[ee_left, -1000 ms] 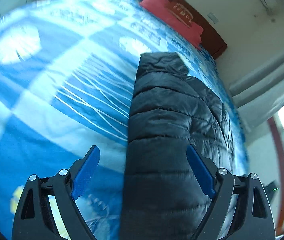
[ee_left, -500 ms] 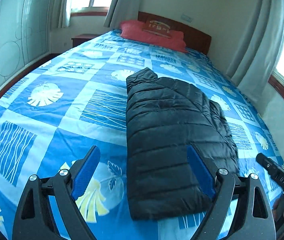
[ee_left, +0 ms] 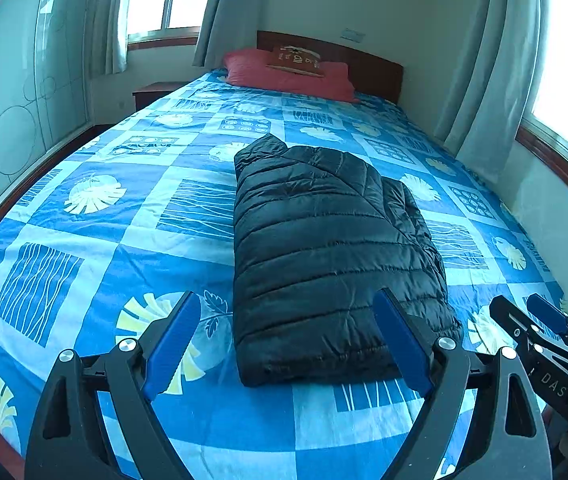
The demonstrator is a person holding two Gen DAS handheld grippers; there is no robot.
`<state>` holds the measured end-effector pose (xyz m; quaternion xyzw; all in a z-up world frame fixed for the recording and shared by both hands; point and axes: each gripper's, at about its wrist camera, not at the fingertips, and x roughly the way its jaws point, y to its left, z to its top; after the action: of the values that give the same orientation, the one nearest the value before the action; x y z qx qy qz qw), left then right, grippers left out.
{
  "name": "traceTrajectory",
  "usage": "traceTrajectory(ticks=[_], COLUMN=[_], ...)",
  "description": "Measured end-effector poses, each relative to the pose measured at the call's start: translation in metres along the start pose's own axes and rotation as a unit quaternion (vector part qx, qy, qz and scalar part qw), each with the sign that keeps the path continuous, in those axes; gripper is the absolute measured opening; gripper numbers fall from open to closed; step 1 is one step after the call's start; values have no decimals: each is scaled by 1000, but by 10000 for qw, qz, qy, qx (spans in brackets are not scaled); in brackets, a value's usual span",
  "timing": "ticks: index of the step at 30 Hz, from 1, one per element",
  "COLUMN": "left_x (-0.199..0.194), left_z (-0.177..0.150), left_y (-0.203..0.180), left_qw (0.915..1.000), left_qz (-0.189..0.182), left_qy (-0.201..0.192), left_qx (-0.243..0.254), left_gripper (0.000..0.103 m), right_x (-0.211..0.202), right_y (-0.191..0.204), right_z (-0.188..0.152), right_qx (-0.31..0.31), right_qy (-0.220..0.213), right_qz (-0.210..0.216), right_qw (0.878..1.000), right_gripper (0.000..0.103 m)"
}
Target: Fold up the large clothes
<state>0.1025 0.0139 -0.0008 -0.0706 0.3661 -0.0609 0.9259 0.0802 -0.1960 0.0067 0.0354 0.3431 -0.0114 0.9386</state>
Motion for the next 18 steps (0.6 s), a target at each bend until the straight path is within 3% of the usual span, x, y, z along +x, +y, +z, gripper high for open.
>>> traceTrajectory(ticks=[18], left_x=[-19], left_z=[-10], left_y=[-8], left_qw=[9997], left_qz=[160], left_qy=[-151], left_qx=[116], left_gripper=[87], right_x=[-12], right_y=[10], right_z=[-5], right_qx=[-73], right_qy=[-116], right_qz=[-5], right_qw=[9999], right_gripper=[80])
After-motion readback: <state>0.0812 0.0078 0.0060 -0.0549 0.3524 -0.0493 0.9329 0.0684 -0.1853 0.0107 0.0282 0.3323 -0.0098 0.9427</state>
